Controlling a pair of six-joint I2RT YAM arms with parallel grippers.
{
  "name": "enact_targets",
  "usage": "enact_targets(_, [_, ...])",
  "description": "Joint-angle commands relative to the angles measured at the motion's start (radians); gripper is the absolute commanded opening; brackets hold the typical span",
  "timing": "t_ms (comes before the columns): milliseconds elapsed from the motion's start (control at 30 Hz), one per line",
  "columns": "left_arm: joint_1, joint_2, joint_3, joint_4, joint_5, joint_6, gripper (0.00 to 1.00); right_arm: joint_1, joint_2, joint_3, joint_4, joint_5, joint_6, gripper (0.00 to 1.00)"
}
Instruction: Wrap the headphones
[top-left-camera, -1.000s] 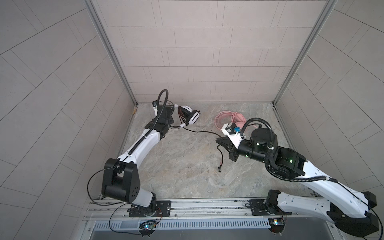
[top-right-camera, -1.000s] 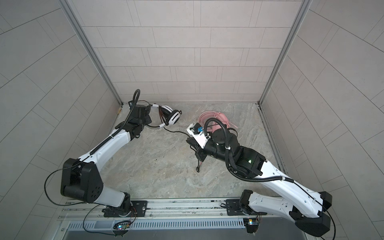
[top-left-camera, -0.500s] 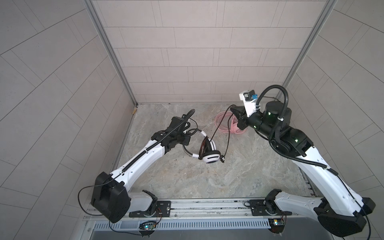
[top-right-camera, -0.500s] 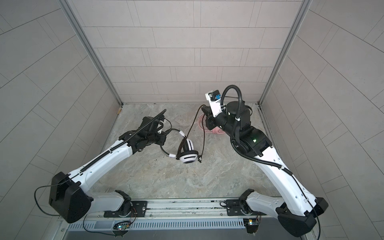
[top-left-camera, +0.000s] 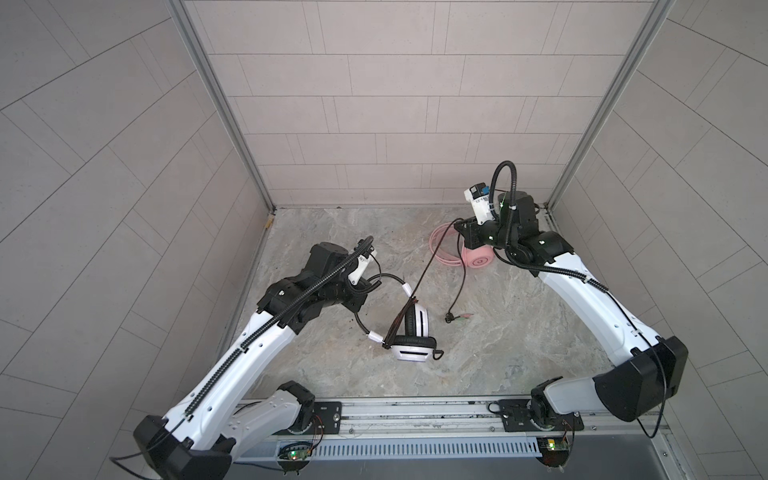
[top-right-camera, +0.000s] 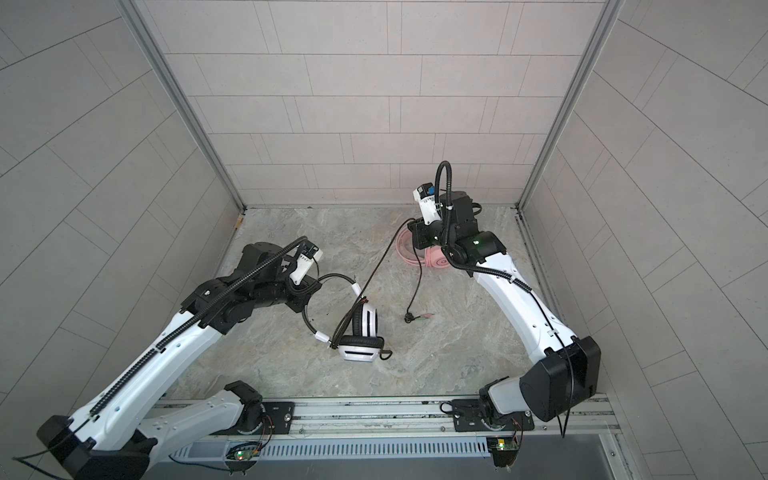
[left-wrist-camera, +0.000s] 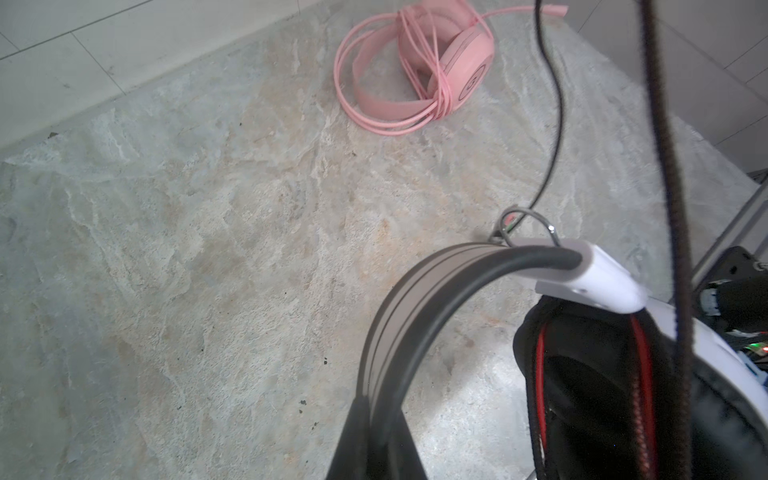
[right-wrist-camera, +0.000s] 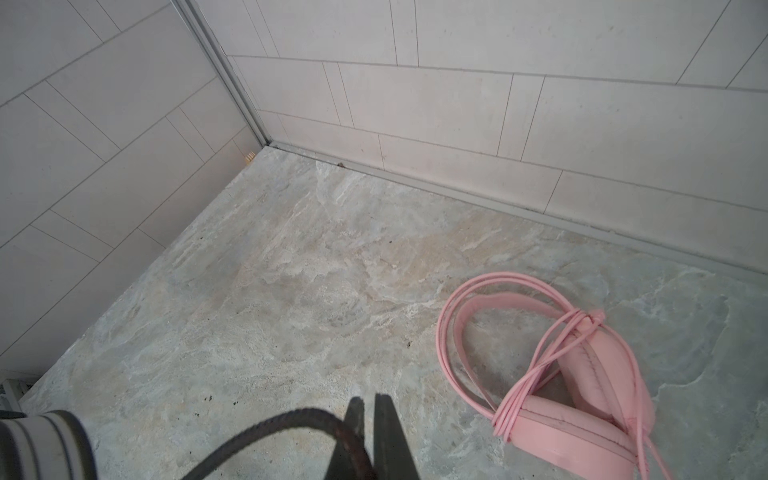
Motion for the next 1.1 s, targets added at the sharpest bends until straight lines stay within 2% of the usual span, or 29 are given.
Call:
enact_targets(0, [0.010, -0.032, 0.057, 0.101, 0.113, -0.078, 0.00, -0.005, 0.006, -0.054, 0.064, -0.054, 0.040, 0.07])
enact_targets(133, [0.032, -0.033, 0.108, 0.206, 0.208, -0.195, 0.00, -0.003, 0.019, -0.160, 0.166, -0.122, 0.106, 0.07])
enact_targets(233, [0.035, -0.046, 0.113, 0.370, 0.265, -0.325, 0.00, 0.011, 0.043, -0.209, 0.200, -0.191, 0.119, 0.07])
enact_targets(367, [0.040, -0.061, 0.107, 0.531, 0.242, -0.434, 0.00, 0.036, 0.048, -0.270, 0.249, -0.189, 0.133, 0.07])
enact_targets(633, [0.066, -0.029, 0.144, 0.690, 0.208, -0.585, 0.00, 0.038, 0.070, -0.336, 0.374, -0.233, 0.208, 0.09])
enact_targets(733, [0.066, -0.009, 0.128, 0.829, 0.208, -0.694, 0.00, 0.041, 0.086, -0.371, 0.478, -0.288, 0.261, 0.16])
enact_targets(800, [0.067, 0.010, 0.118, 0.906, 0.203, -0.732, 0.00, 0.044, 0.106, -0.383, 0.511, -0.316, 0.266, 0.27])
enact_targets(900, [0.066, 0.039, 0.132, 0.921, 0.189, -0.753, 0.00, 0.044, 0.136, -0.407, 0.567, -0.328, 0.275, 0.36])
enact_targets(1067, [0.069, 0.081, 0.176, 0.926, 0.217, -0.756, 0.00, 0.052, 0.240, -0.398, 0.692, -0.347, 0.318, 0.43])
